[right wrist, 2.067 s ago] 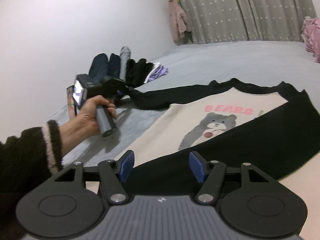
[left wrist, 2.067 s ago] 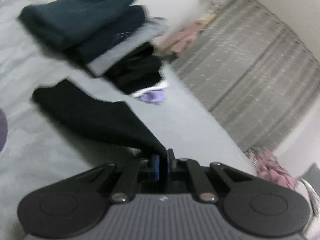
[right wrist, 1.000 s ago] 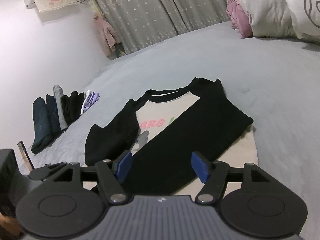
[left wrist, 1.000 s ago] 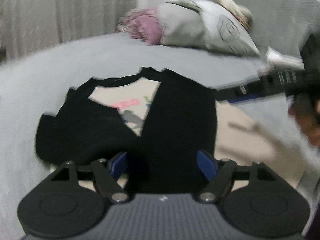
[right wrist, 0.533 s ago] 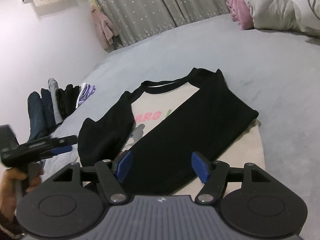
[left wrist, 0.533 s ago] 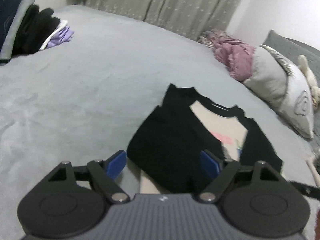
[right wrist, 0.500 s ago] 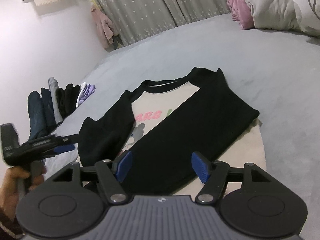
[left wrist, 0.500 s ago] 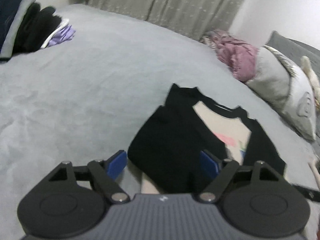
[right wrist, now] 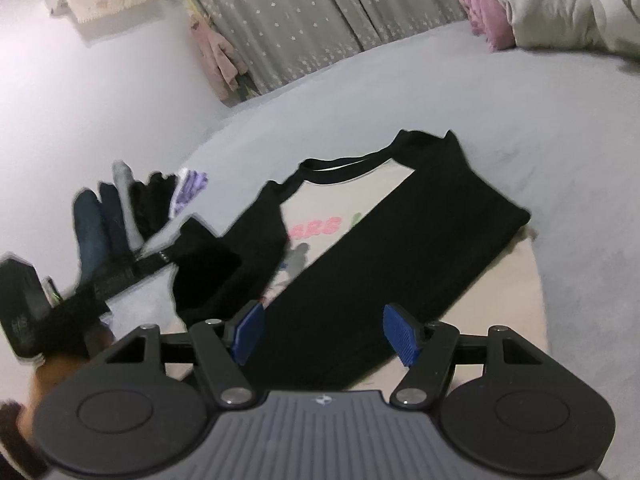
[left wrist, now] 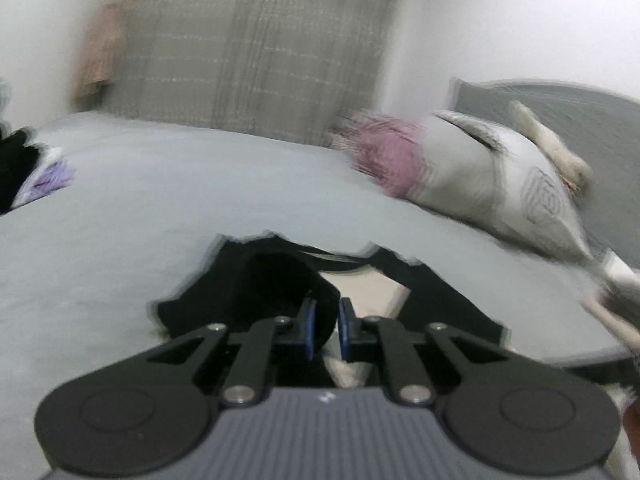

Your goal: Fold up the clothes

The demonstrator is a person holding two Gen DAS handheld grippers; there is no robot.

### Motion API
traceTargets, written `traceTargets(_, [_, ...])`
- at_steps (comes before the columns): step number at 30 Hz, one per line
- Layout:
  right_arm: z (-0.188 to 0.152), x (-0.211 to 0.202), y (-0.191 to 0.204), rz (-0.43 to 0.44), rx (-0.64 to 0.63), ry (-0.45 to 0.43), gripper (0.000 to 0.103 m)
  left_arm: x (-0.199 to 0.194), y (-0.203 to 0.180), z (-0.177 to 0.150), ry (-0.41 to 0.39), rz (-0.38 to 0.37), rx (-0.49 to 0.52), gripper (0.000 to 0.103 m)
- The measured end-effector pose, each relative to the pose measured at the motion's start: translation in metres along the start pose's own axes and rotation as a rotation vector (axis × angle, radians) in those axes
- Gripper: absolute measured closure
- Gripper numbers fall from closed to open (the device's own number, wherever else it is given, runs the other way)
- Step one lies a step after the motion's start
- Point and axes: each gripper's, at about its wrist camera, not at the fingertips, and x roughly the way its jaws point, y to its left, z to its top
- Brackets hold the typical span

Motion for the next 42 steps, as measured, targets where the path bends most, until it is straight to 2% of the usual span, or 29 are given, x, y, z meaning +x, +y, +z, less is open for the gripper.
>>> traceTargets(2, [-0.001, -0.002, -0.001, 0.01, 0.02, 0.0, 0.037, -0.002, -0.018, -0.009, 0.03, -0.143, 0.1, 0.093])
traceTargets(4, [-0.001, -0.003, -0.002, 0.019, 0.036, -0.001, 0.037, -0.003, -0.03, -0.015, 0.074, -0.22, 0.172, 0.092])
traceTargets(7, [-0.003, -0.003, -0.012, 0.096, 0.143, 0.011, 0.037, -0.006, -0.041, -0.026, 0.134, -0.338, 0.22, 0.09])
traceTargets(8, [-0.003, -0.003, -0.016, 0.122, 0.184, 0.016, 0.037, -0.007, -0.043, -0.027, 0.139, -0.351, 0.224, 0.089])
traceTargets(9, [-0.004, -0.002, -0.019, 0.143, 0.219, 0.021, 0.037, -0.009, -0.049, -0.031, 0.157, -0.405, 0.25, 0.085])
traceTargets(11, [-0.01, 0.006, -0.034, 0.219, 0.376, 0.054, 0.037, -0.014, -0.064, -0.041, 0.2, -0.498, 0.324, 0.074])
traceTargets(13, [-0.015, 0.013, -0.042, 0.251, 0.467, 0.072, 0.037, -0.016, -0.072, -0.047, 0.228, -0.53, 0.372, 0.062])
traceTargets(14, [-0.017, 0.017, -0.046, 0.259, 0.508, 0.081, 0.037, -0.019, -0.075, -0.051, 0.247, -0.547, 0.407, 0.061])
traceTargets(17, [-0.019, 0.021, -0.047, 0.218, 0.519, 0.084, 0.037, -0.028, -0.072, -0.054, 0.252, -0.564, 0.433, 0.054])
traceTargets(21, [-0.017, 0.012, -0.045, 0.188, 0.502, 0.055, 0.037, -0.036, -0.056, -0.047, 0.22, -0.506, 0.39, 0.037])
traceTargets(23, [-0.014, 0.007, -0.035, 0.121, 0.399, 0.021, 0.037, -0.037, -0.038, -0.041, 0.203, -0.44, 0.345, 0.036])
traceTargets(24, [-0.014, 0.008, -0.031, 0.099, 0.357, 0.02, 0.037, -0.035, -0.038, -0.039, 0.203, -0.433, 0.34, 0.036])
traceTargets(29, [-0.016, 0.014, -0.004, 0.045, 0.154, 0.046, 0.037, -0.026, -0.001, -0.028, 0.211, -0.269, 0.193, 0.036])
traceTargets(32, [-0.022, 0.017, 0.017, 0.005, -0.011, 0.05, 0.05, -0.018, 0.015, -0.019, 0.231, -0.212, 0.097, 0.034])
traceTargets(33, [-0.024, 0.019, 0.024, -0.019, -0.072, 0.051, 0.062, -0.015, 0.02, -0.017, 0.239, -0.196, 0.069, 0.034])
traceTargets(34, [-0.027, 0.022, 0.03, -0.047, -0.133, 0.058, 0.08, -0.015, 0.022, -0.017, 0.242, -0.188, 0.054, 0.034])
traceTargets(36, [-0.031, 0.027, 0.036, -0.084, -0.196, 0.077, 0.094, -0.012, 0.026, -0.017, 0.251, -0.167, 0.025, 0.034])
traceTargets(42, [-0.021, -0.014, 0.054, -0.149, -0.359, -0.029, 0.094, -0.016, 0.041, -0.014, 0.256, -0.067, -0.008, 0.034])
